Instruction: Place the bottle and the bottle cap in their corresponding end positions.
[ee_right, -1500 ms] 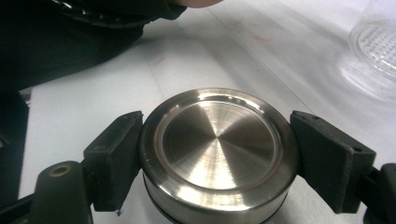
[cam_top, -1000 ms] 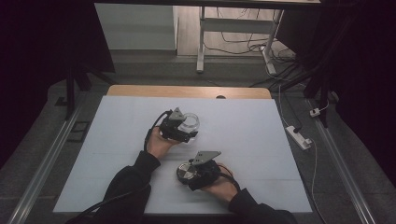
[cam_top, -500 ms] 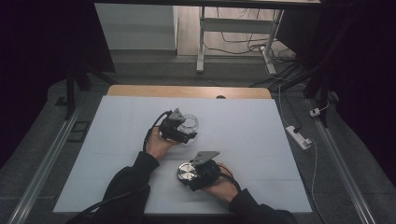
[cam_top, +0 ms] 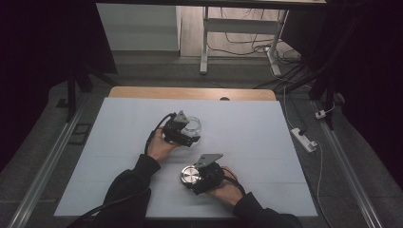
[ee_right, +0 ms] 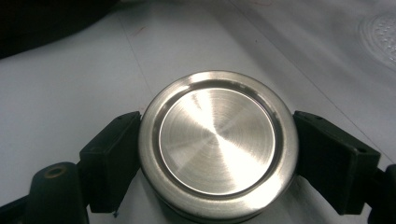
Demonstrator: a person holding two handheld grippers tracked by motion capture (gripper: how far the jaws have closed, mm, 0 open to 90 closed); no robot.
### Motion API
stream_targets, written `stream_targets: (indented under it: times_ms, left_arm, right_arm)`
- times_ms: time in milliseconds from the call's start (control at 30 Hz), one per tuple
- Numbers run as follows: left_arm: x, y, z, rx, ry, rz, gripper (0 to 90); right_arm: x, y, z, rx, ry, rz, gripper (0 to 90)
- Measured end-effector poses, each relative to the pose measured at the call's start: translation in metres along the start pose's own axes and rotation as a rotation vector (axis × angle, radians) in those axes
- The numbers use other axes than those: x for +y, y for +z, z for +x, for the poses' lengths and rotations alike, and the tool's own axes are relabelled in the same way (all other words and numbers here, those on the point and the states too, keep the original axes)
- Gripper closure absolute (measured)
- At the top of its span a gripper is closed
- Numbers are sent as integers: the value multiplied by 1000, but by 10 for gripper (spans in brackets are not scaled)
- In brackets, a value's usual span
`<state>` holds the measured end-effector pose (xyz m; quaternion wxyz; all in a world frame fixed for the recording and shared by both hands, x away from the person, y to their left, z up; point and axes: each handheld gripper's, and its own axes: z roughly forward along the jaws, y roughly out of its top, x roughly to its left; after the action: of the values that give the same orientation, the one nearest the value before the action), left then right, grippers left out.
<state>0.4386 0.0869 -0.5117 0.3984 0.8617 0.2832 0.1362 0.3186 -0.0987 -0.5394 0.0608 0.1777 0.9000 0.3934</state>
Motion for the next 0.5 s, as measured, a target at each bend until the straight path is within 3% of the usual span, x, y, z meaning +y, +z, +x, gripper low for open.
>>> stream_targets:
  times_ms: [233, 500]
  left_arm:
    - [1, -4, -1, -12, -13, 14, 69]
    - [-5, -14, 1, -46, -62, 26, 19]
  right_arm:
    - [3, -4, -1, -6, 39, -25, 148]
    - [7, -13, -2, -6, 66, -66, 114]
